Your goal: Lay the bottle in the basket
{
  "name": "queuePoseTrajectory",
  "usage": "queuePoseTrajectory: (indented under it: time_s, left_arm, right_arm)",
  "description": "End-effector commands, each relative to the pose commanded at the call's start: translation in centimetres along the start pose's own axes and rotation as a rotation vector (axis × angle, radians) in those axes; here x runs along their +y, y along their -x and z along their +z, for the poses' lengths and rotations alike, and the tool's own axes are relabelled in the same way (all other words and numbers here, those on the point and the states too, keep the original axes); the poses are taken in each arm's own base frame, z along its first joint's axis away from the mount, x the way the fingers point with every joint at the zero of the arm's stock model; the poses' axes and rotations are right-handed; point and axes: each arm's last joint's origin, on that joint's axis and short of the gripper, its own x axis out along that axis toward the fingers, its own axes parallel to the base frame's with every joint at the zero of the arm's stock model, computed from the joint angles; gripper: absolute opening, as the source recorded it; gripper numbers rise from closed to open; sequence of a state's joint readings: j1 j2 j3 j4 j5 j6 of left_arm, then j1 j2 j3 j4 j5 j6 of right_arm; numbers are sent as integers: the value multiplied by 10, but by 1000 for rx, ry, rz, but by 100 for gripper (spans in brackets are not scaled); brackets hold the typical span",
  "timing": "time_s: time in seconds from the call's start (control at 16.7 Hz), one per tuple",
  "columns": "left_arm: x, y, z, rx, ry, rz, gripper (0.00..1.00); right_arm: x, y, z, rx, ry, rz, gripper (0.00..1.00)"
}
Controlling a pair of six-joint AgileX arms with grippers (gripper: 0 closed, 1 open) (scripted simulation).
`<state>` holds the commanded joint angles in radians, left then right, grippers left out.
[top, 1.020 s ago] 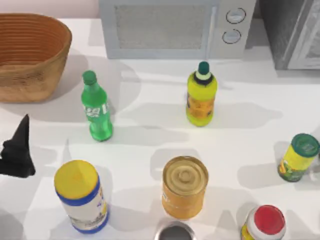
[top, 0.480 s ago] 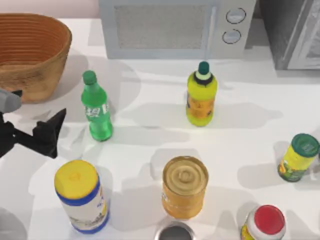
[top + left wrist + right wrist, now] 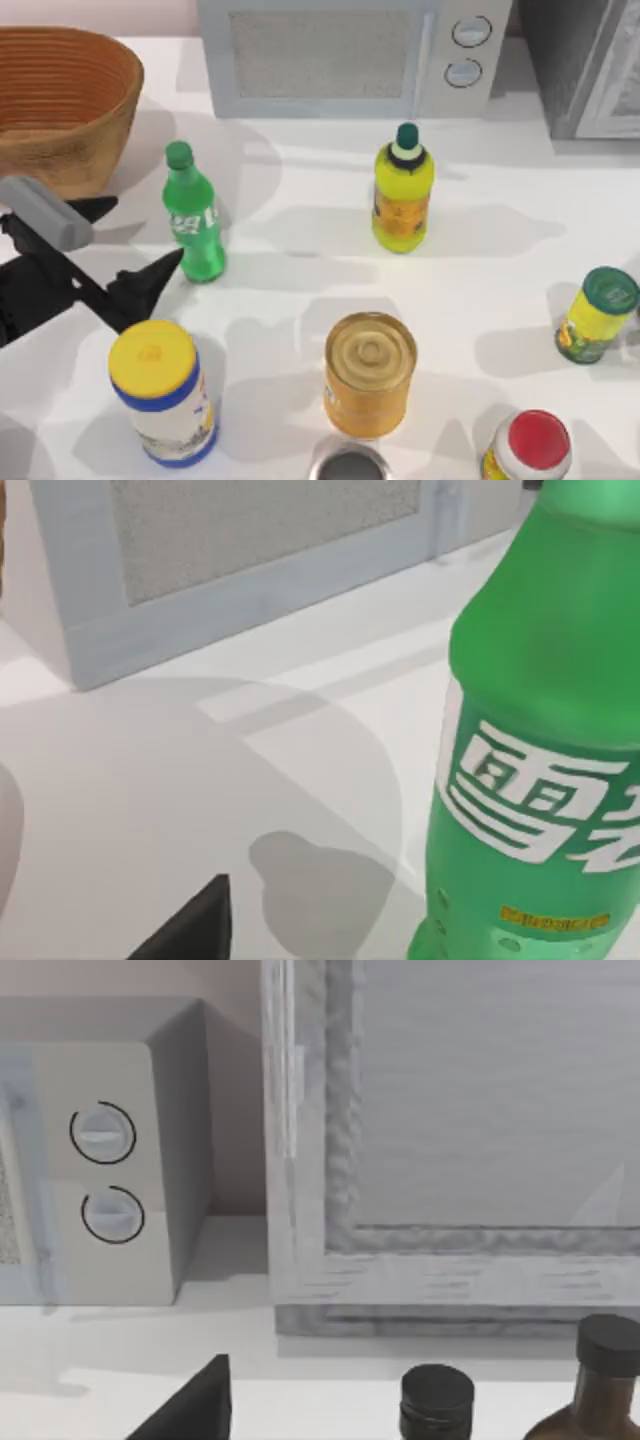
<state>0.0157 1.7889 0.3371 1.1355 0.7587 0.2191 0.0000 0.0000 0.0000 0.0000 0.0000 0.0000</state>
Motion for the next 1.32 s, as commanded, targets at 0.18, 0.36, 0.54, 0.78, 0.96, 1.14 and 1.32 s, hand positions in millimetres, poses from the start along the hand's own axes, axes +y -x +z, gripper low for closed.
queuePoseTrajectory:
  time_s: [0.18, 0.36, 0.54, 0.78, 0.96, 1.14, 1.32]
  left_arm:
    - [-2, -4, -6, -19, -21, -49, 100]
    - [-2, -4, -7, -20, -22, -53, 100]
    - [-2, -4, -7, -18, -19, -47, 100]
    - [0, -27, -4, -21, -22, -51, 100]
    - [-2, -52, -4, -20, -22, -53, 100]
    - [-5, -70, -5, -20, -22, -53, 100]
    - [-6, -74, -5, -20, -22, -53, 100]
  right_arm:
    - [0, 0, 0, 0, 0, 0, 100]
    - [0, 0, 0, 0, 0, 0, 100]
    - [0, 0, 0, 0, 0, 0, 100]
    - [0, 0, 0, 0, 0, 0, 100]
    - [0, 0, 0, 0, 0, 0, 100]
    - [0, 0, 0, 0, 0, 0, 100]
    - [0, 0, 0, 0, 0, 0, 100]
